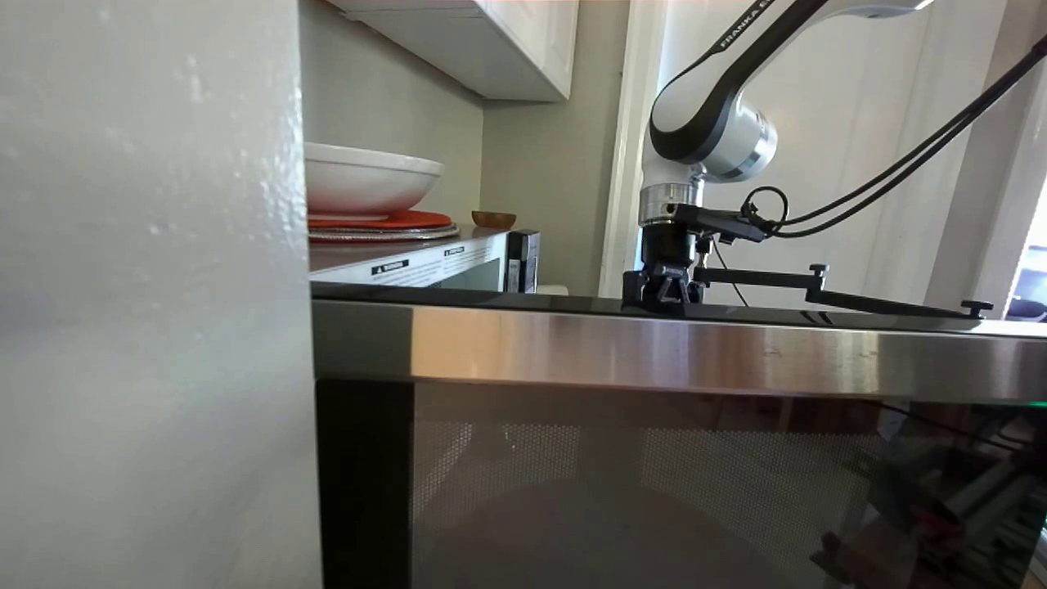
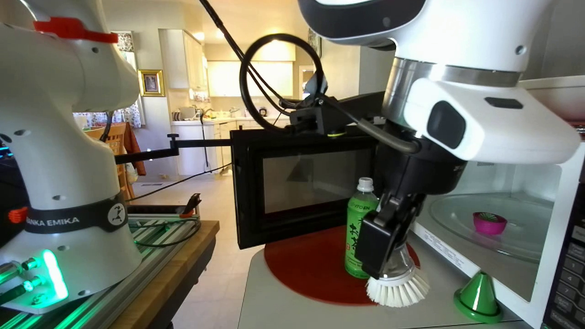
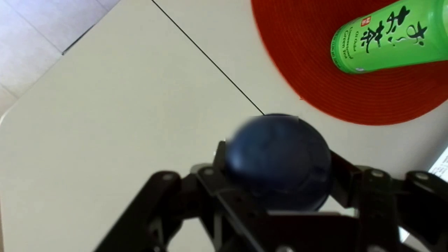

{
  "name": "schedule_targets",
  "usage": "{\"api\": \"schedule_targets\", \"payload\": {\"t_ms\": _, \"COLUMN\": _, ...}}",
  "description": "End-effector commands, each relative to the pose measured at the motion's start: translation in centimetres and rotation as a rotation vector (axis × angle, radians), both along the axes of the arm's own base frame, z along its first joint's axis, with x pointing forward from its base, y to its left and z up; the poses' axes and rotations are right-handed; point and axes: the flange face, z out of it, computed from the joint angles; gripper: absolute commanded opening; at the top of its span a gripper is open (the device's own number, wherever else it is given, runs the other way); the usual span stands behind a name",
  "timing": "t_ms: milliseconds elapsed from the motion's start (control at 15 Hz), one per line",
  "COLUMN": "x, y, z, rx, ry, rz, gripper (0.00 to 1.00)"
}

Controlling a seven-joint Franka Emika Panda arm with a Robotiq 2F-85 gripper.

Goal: Use the brush to clean the wall cabinet

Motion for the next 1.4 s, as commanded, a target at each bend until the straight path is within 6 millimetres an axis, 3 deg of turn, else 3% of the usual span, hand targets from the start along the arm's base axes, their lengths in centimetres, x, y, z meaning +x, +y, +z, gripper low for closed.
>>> {"api": "schedule_targets", "payload": {"t_ms": 0, "x": 0.5, "y": 0.1, "z": -0.6, "rx": -0.006, "ry": 0.007, "rz": -0.011, "gripper": 0.35}}
{"api": "schedule_targets", "payload": {"t_ms": 533, "x": 1.5, "y": 0.4, "z": -4.1, "rx": 0.014, "ry": 0.067, "rz": -0.029, "gripper": 0.35}}
{"api": "schedule_targets", "payload": {"t_ms": 867, "x": 2.3, "y": 0.0, "z": -7.2, "rx": 0.025, "ry": 0.111, "rz": -0.056, "gripper": 0.35}}
{"api": "schedule_targets", "payload": {"t_ms": 1333, "x": 3.2, "y": -0.3, "z": -9.6, "rx": 0.073, "ry": 0.149, "rz": -0.068, "gripper": 0.35}}
